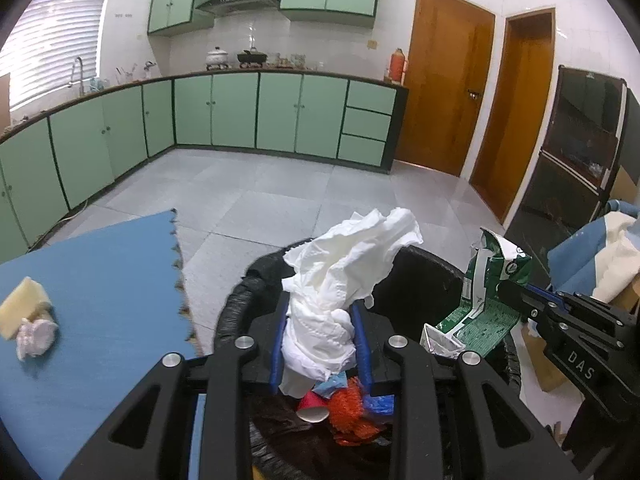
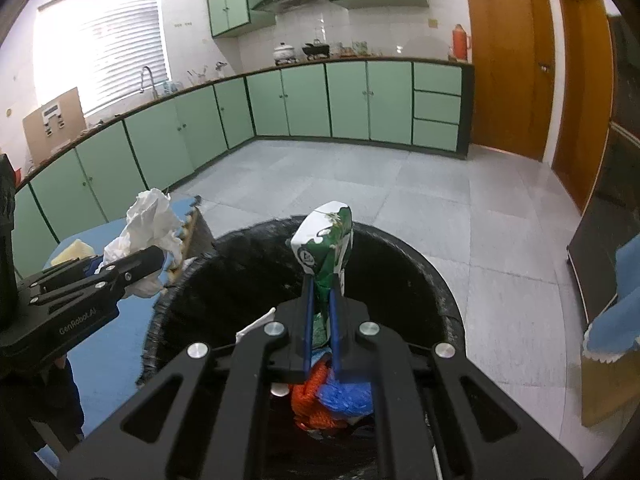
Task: Collect trash
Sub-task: 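Open the left gripper over the bin while the right gripper releases the carton, then move both grippers back toward the yellow sponge and tissue on the table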
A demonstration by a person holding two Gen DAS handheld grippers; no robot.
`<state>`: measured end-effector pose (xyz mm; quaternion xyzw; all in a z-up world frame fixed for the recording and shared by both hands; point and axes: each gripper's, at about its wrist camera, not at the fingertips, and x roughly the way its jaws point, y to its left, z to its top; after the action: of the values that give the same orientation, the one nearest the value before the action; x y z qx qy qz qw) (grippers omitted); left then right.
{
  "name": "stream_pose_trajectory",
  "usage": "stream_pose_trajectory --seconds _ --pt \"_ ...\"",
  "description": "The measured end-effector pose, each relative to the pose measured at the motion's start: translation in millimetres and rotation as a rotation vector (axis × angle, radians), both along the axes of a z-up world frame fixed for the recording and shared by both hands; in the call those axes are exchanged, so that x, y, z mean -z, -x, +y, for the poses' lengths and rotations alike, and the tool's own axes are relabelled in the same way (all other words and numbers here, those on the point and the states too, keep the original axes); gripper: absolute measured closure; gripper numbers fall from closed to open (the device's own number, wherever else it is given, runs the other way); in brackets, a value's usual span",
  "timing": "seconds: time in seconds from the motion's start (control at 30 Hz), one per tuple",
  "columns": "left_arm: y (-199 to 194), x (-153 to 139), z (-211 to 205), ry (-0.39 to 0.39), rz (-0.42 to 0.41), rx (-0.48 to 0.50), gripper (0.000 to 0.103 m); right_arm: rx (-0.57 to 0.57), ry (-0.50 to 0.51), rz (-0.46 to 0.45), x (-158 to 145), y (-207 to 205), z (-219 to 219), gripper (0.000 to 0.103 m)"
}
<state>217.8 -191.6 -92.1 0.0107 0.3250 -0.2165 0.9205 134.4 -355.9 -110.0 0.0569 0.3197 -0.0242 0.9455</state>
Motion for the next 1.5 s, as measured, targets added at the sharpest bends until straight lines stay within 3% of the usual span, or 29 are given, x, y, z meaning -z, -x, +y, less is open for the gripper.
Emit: stream_pose_trajectory --seconds 0.13,0.3,0.4,0.47,0.5,0.57,0.63,1.0,1.5 --pt "-12.3 11.8 -14.6 -0.001 0.037 0.014 0.074 0.009 -0.004 0.026 12.8 -8.9 -6.0 0.097" --pt "-21.8 21.0 -22.5 0.011 0.082 0.021 0.054 0.014 -0.009 0.064 27.1 -15.8 -11.7 0.086" --pt "-23.1 23.6 -18.9 0.03 0.101 0.022 0.045 0.028 -0.009 0.074 32.4 -15.9 -13.2 0.069" --pt "-23.3 23.8 -13.9 0.042 0.106 0.018 0.039 0.044 -0.006 0.078 35.2 -13.5 -13.2 0.048" --pt "-23.1 23.5 -11.9 0.043 0.107 0.014 0.038 0.052 -0.003 0.077 35.5 -12.1 -12.6 0.045" --pt "-21.6 22.8 -6.4 0.038 0.105 0.007 0.037 0.067 0.007 0.074 35.3 -8.8 -9.1 0.021" --pt "-19.6 19.9 -1.1 0.035 0.093 -0.003 0.035 0.092 0.019 0.063 35.1 -5.4 -10.4 0.013" --pt "2.9 -3.1 73.4 0.008 0.013 -0.114 0.025 0.061 -0.033 0.03 12.0 3.1 25.0 0.01" --pt "45.3 3.5 247.6 -0.101 -0.035 -0.411 0.024 -0.173 -0.045 -0.008 -2.3 -24.0 173.6 0.01"
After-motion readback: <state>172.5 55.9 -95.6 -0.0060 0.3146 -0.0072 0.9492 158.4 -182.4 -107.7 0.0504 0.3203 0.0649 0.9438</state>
